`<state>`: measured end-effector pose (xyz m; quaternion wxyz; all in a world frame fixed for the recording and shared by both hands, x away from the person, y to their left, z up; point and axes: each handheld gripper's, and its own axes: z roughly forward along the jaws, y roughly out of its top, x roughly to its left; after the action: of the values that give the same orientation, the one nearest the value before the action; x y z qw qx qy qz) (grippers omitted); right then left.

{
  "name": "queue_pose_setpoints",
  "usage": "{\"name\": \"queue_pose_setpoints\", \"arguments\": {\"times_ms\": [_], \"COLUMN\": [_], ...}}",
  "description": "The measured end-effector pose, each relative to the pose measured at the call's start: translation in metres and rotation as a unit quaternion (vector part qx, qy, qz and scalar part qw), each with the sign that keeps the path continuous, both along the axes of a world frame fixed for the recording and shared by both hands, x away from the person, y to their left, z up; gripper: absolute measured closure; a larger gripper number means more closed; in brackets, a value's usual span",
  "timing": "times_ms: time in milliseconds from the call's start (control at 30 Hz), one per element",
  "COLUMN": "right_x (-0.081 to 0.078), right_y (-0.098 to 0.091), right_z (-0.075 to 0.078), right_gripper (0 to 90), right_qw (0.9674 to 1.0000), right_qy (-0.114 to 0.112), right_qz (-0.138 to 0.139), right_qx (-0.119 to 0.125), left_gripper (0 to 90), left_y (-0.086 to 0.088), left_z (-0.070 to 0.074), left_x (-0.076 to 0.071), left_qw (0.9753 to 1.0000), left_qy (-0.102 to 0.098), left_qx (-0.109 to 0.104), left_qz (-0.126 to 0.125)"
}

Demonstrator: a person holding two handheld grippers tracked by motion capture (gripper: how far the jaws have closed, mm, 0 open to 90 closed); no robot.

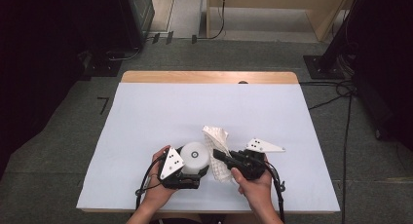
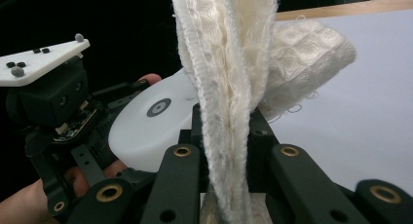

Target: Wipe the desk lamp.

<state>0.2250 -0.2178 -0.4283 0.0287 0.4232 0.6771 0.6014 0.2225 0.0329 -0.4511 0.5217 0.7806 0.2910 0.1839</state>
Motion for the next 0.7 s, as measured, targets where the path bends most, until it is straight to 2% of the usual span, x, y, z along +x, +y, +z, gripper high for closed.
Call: {"name": "queue_pose_setpoints", "arguments": {"times_ms": [100,267,400,533,700], "right_x": [0.004,0.009,0.010,0.010,0.004], "right_y": [-0.001,0.002,0.006,0.007,0.002], "right_z": [-0.007,-0.028,-0.036,-0.032,-0.010], "right_gripper": [79.9,79.9,79.9,79.9,79.9], "right_qw": [0.9999,0.9983,0.9970,0.9979,0.9995], "right_qy": [0.016,0.043,0.057,0.047,0.019], "right_qz": [0.001,-0.005,-0.003,0.004,0.007], "right_qx": [-0.003,-0.040,-0.052,-0.044,-0.024], "left_gripper": [8.9,8.9,8.9,8.9,8.9], "left_y": [-0.004,-0.003,-0.001,-0.001,-0.005], "left_z": [0.000,0.004,0.005,0.002,-0.004], "left_x": [-0.003,-0.006,-0.006,-0.004,-0.002], "left_qw": [0.9999,0.9998,0.9998,0.9998,0.9998], "left_qy": [-0.009,-0.017,-0.018,-0.015,-0.007], "left_qx": [0.009,-0.002,-0.004,0.006,0.018], "left_qz": [0.006,-0.011,-0.010,-0.007,-0.001]}}
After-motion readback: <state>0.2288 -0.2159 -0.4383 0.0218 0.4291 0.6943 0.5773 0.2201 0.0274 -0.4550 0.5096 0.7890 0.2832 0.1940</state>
